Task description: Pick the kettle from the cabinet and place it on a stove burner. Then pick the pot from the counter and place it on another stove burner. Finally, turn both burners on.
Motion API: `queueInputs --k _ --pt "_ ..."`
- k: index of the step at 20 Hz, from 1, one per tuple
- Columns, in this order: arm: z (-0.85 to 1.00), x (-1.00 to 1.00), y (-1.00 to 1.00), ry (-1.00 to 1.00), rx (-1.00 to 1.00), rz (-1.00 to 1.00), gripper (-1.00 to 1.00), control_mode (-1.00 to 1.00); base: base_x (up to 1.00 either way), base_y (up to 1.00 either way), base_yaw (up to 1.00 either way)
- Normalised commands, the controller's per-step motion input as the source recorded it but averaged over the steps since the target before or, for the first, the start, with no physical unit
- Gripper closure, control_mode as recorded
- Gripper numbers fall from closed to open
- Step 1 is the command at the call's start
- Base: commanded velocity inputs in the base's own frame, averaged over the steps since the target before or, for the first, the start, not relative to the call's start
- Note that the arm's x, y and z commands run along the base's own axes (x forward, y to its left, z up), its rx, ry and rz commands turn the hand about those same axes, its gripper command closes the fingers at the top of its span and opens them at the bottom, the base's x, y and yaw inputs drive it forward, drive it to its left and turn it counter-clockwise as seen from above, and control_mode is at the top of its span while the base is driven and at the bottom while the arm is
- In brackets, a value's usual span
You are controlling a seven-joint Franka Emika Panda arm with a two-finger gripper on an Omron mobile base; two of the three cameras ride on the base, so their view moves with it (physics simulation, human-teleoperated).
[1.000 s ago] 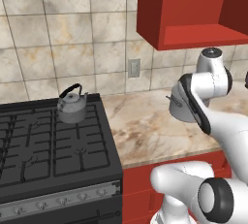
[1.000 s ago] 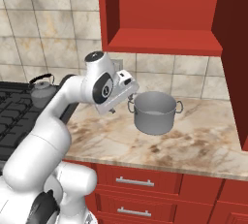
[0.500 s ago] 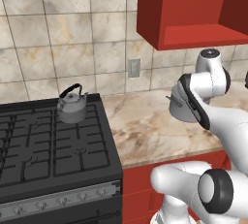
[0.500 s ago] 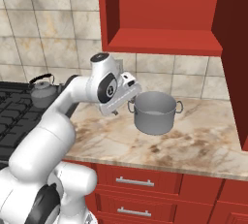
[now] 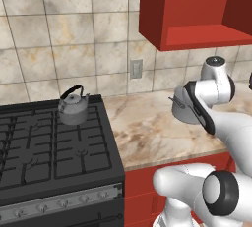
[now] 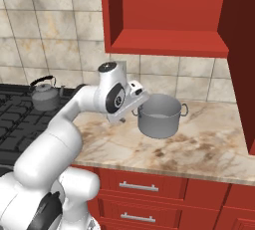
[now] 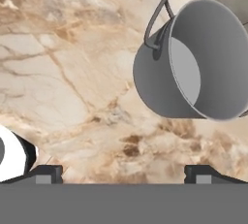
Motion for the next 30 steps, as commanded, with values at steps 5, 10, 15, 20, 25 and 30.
queueInputs --k 5,10,15,20,25,30 --pt "-0.19 0.18 -0.03 0.01 0.0 0.0 -1.0 -1.0 0.0 0.0 0.0" --pt "-0.2 0.25 -0.01 0.02 0.0 0.0 -1.0 -1.0 0.0 0.0 0.0" --pt "-0.13 0.24 -0.03 0.0 0.0 0.0 -1.0 -1.0 0.0 0.0 0.0" --pt "-0.05 0.25 -0.04 0.0 0.0 0.0 -1.0 -1.0 0.0 0.0 0.0" --pt "-0.08 0.23 -0.06 0.0 0.0 0.0 -1.0 -1.0 0.0 0.0 0.0" --pt "-0.12 0.2 -0.09 0.0 0.0 0.0 -1.0 -1.0 0.0 0.0 0.0"
